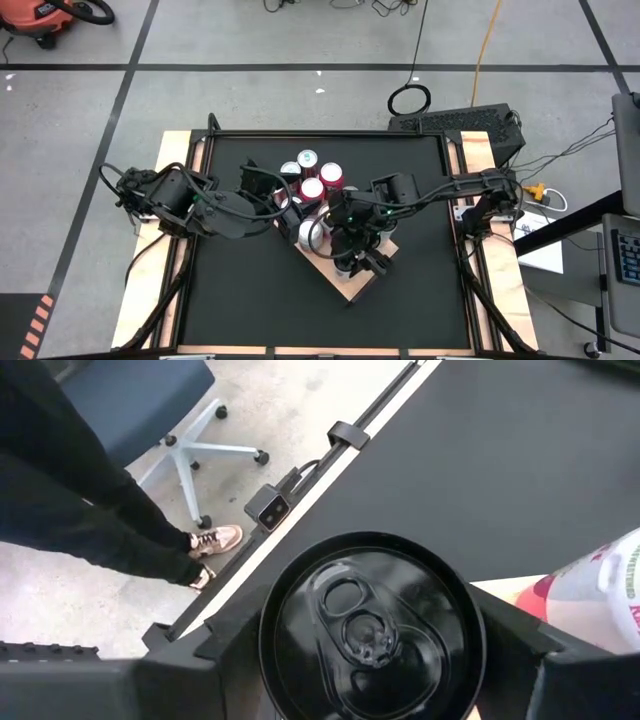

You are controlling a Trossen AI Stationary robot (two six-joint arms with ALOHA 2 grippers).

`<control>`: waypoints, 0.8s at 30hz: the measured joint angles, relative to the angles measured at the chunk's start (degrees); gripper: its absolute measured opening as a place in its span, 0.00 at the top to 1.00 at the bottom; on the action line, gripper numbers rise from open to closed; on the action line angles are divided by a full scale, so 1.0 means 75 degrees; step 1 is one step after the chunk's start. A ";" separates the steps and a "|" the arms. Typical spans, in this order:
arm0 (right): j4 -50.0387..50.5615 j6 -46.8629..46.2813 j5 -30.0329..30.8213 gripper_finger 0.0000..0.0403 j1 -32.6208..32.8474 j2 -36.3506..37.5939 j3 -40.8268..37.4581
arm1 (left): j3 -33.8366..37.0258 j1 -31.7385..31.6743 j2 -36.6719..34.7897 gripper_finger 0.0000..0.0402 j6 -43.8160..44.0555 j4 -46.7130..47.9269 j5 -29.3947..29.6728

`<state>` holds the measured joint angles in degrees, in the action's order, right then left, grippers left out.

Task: Place canned beverage on shelf
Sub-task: Put the white soda can on the shelf aligned with the other white soda cans

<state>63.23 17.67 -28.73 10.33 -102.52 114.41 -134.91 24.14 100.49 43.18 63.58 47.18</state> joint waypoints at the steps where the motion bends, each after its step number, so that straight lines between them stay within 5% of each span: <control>1: 0.0012 0.0000 0.0000 0.41 0.0000 0.0000 0.0000 | 0.0000 0.0000 0.0000 0.07 -0.0001 -0.0001 0.0002; 24: 0.0468 0.0141 0.0240 0.39 -0.0003 -0.0023 0.0338 | 0.0000 0.0000 0.0000 0.07 0.0003 -0.0004 0.0002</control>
<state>66.74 18.73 -26.93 10.31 -102.69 116.95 -134.91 24.14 100.49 43.20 63.55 47.20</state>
